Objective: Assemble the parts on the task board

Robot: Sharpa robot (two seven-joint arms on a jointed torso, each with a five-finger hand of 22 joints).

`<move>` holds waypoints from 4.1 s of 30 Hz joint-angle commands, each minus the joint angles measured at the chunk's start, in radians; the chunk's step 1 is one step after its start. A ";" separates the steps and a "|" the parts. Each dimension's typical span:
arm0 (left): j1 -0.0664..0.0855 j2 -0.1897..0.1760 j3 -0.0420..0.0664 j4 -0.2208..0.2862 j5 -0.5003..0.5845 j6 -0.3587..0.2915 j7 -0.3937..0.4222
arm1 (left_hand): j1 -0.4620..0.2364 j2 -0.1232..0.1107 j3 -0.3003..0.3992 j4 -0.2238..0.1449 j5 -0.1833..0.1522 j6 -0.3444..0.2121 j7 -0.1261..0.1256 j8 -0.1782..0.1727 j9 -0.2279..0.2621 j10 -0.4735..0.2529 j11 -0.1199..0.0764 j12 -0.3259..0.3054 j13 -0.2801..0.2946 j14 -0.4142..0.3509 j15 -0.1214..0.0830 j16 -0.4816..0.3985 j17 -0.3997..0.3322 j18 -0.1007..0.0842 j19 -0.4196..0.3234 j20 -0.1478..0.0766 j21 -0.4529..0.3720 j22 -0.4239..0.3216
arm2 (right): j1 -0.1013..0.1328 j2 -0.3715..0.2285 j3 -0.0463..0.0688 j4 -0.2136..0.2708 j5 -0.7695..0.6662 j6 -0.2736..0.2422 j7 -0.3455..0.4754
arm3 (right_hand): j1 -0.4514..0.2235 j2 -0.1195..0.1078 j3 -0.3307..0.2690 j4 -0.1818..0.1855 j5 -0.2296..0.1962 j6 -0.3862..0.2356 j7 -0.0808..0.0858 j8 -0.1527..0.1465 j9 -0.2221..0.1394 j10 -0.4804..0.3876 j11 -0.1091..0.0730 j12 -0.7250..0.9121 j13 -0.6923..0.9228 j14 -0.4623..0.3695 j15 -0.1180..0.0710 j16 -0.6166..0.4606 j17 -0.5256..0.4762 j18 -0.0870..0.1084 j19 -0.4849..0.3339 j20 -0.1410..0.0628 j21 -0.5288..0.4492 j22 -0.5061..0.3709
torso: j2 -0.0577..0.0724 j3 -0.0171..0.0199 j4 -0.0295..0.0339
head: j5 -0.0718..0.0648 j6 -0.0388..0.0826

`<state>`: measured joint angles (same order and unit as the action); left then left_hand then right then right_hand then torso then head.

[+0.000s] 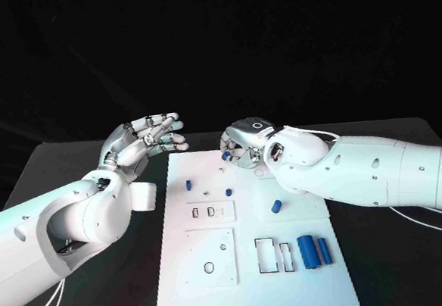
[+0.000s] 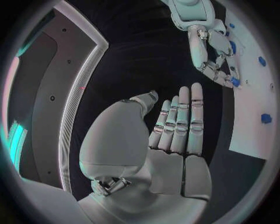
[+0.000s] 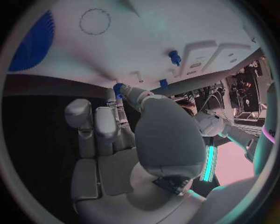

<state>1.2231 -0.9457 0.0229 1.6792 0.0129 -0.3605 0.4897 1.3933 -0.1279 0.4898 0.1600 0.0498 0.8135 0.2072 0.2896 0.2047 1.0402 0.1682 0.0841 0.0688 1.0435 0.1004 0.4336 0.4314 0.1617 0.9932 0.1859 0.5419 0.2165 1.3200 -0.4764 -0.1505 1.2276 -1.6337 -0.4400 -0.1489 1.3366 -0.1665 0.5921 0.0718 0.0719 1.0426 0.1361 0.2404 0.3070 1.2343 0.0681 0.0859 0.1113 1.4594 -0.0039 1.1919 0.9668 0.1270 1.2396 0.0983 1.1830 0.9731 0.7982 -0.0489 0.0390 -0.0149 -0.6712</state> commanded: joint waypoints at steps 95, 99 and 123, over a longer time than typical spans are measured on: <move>0.009 -0.032 0.000 -0.013 0.002 0.041 -0.020 | -0.015 0.003 0.009 0.000 0.004 -0.009 0.033 -0.004 0.002 -0.002 0.005 -0.008 0.001 -0.012 0.004 0.008 0.008 0.017 -0.012 0.003 0.012 0.004 | 0.018 -0.244 0.016 0.124 0.448 0.167 -0.145 | 0.158 0.029 -0.483 0.187 0.009 -0.236 0.027 0.104 0.087 0.230 0.012 1.387 1.317 0.103 0.012 0.367 0.565 -0.051 0.139 0.015 0.151 0.277 | -0.012 0.0094 -0.0241 | -0.008 -0.008; 0.008 -0.032 0.000 -0.014 0.002 0.042 -0.020 | -0.017 0.004 0.010 0.000 0.004 -0.010 0.033 -0.005 0.002 -0.002 0.005 -0.008 0.001 -0.014 0.004 0.009 0.010 0.017 -0.013 0.003 0.014 0.005 | 0.014 -0.240 0.016 0.119 0.448 0.173 -0.149 | 0.158 0.029 -0.483 0.187 0.009 -0.236 0.027 0.104 0.087 0.230 0.012 1.387 1.317 0.103 0.012 0.367 0.565 -0.051 0.139 0.015 0.151 0.277 | -0.010 0.0097 -0.0240 | -0.009 -0.012; 0.008 -0.033 0.000 -0.016 0.002 0.042 -0.022 | -0.018 0.002 0.011 -0.001 0.004 -0.012 0.034 -0.006 0.002 -0.005 0.006 -0.010 0.001 -0.015 0.004 0.010 0.012 0.017 -0.015 0.004 0.015 0.006 | 0.004 -0.247 0.015 0.123 0.400 0.198 -0.155 | 0.159 0.021 -0.480 0.183 0.008 -0.235 0.027 0.104 0.085 0.228 0.012 1.386 1.316 0.103 0.012 0.367 0.567 -0.053 0.144 0.015 0.158 0.286 | -0.011 0.0104 -0.0243 | -0.009 -0.019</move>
<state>1.2305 -0.9798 0.0224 1.6628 0.0133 -0.3380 0.4627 1.3853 -0.1280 0.4954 0.1601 0.0498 0.8059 0.2071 0.2896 0.2056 1.0364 0.1718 0.0806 0.0687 1.0326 0.1040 0.4374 0.4423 0.1616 0.9827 0.1893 0.5528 0.2214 1.3306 -0.7219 -0.1313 1.3500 -1.1972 -0.2817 -0.2851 1.4905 -0.1401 0.1059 0.2549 0.0813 0.8010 0.1632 0.3445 0.3942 1.4577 0.0803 1.4690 1.3075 1.4669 0.0037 1.5531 1.3076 0.0921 1.3754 0.1124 1.3356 1.2569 0.7869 -0.0384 0.0143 -0.0222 -0.6903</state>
